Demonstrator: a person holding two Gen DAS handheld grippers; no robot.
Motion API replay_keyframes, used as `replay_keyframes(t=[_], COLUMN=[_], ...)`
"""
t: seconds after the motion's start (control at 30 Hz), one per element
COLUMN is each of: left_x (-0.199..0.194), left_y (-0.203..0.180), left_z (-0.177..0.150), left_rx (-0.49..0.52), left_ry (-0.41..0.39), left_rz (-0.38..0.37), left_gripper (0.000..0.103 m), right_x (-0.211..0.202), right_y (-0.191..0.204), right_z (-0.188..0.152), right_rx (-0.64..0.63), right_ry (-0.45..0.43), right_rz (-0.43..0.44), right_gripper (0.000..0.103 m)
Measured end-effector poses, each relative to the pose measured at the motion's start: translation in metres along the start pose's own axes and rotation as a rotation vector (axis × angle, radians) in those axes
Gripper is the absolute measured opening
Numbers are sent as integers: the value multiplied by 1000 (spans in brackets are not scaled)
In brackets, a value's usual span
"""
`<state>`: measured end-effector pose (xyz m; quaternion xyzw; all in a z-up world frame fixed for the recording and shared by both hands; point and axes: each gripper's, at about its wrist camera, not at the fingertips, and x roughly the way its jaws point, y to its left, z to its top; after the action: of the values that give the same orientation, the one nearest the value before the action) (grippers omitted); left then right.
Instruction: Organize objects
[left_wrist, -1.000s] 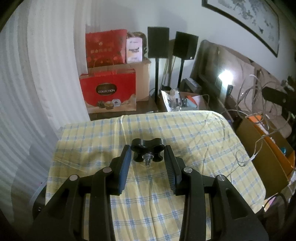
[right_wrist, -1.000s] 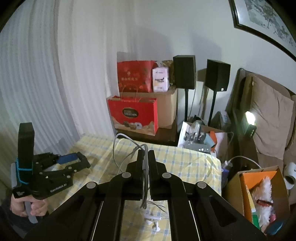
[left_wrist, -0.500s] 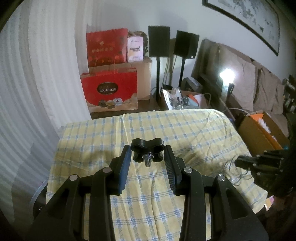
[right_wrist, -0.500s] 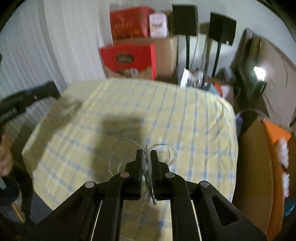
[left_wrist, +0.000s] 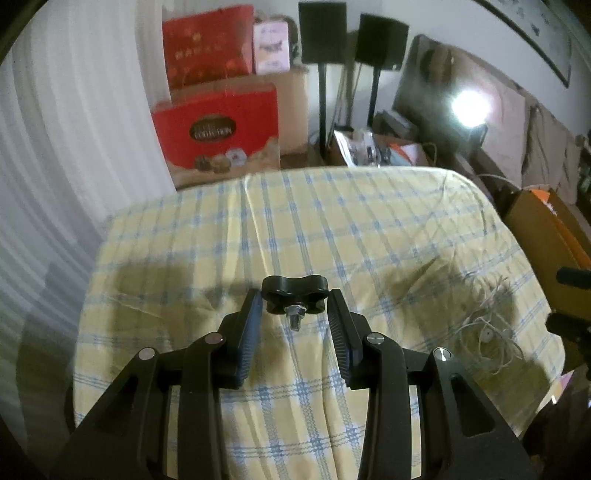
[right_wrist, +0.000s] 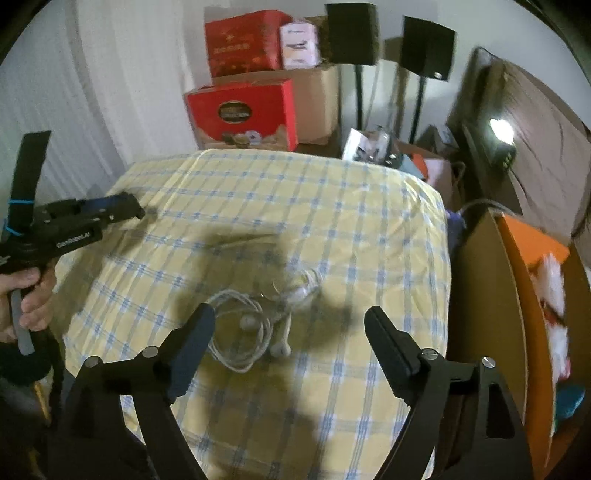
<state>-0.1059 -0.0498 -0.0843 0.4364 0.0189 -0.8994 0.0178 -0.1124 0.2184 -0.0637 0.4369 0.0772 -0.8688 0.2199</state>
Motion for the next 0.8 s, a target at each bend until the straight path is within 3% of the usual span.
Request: replay_keyframes(t=[0.07,0.23,0.5,0.57,0.63,0.73,0.8], left_x=[6,16,35,35,36,37,38], left_y=[1,6,11,11,12,14,15], left_z=[-1,-3,-9,-9,-8,-7,-8], left_rx=[-13,-26,-38,-40,-52,-61,-59], left_ry=[20,46,83,78,68,64,68], left_rz=[-18,-59,-80,-83,-82,-85,-86], left_gripper=[34,34,34,34,34,34,34], right_x=[-2,-9,28,38,45,57,63], right_y=[4,22,36,37,33,22,13], right_z=[-8,-38,-37,-32,-29,-25,-22], right_rx=[-4,-64,-46,-16,20,66,101], right_ry=[-6,-53,52,70,73,94,98], right_rz=[-32,-105,-49,-54,-35,-17,-27], right_gripper=[86,102,100,94,72,47,42])
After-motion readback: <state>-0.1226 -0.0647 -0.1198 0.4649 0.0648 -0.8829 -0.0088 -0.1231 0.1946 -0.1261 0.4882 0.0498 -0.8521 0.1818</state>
